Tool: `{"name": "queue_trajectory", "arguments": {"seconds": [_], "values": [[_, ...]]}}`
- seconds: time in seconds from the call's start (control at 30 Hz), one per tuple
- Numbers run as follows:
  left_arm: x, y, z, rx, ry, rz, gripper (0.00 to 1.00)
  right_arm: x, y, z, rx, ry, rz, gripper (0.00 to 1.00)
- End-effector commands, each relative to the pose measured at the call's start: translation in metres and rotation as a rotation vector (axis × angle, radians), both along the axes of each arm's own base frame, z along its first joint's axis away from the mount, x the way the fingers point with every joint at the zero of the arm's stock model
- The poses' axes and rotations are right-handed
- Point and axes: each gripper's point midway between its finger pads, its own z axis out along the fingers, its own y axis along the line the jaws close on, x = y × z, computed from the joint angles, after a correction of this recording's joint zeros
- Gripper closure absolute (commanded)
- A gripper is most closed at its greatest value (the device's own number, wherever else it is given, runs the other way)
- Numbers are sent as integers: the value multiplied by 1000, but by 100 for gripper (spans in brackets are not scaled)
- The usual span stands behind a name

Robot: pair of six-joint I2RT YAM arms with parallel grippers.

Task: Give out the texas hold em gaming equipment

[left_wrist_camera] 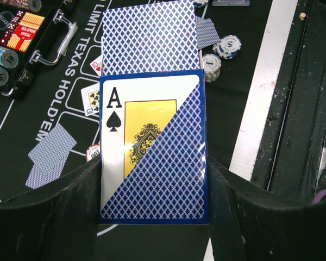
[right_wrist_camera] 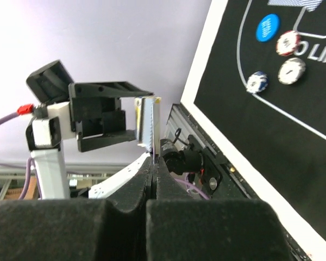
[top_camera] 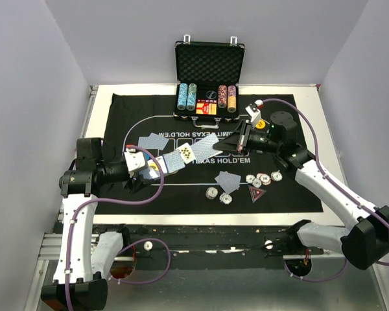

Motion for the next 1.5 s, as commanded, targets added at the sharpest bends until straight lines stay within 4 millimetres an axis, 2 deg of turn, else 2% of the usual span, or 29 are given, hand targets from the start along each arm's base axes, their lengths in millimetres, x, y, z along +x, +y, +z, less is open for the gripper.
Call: {"name": "queue_trajectory", "arguments": {"seconds": [0.0, 0.2, 0.37, 0.5, 0.73, 0.83, 0.93, 1.0, 1.17, 1.4, 1.47], "values": [[-1, -4, 5, -17, -35, -21, 63, 16, -18, -27, -41, 46, -54, 99], [-2, -4, 6, -16, -37, -20, 63, 62, -46, -84, -158, 107, -203, 99], [-4, -4, 8, -17, -43, -19, 63, 100, -65, -149, -336, 157, -302, 99], [-5, -3, 8, -9, -49, -14, 63, 123, -77, -191, -422, 203, -338, 99], [-6, -3, 8, -7, -50, -16, 63, 155, -90, -236, -538, 217, -398, 99], [-6, -3, 10, -7, -50, -14, 64, 159, -93, -248, -581, 216, -396, 99], [-7, -2, 10, -4, -54, -14, 64, 159, -104, -263, -667, 248, -406, 91], [-6, -2, 9, -4, -52, -13, 63, 158, -117, -268, -739, 254, -445, 76], [-6, -3, 7, -5, -48, -19, 63, 154, -133, -259, -822, 235, -476, 54], [-5, -3, 9, -9, -47, -21, 64, 153, -128, -233, -881, 171, -473, 48], [-5, -3, 9, -6, -49, -20, 63, 156, -118, -222, -848, 116, -476, 48]]}}
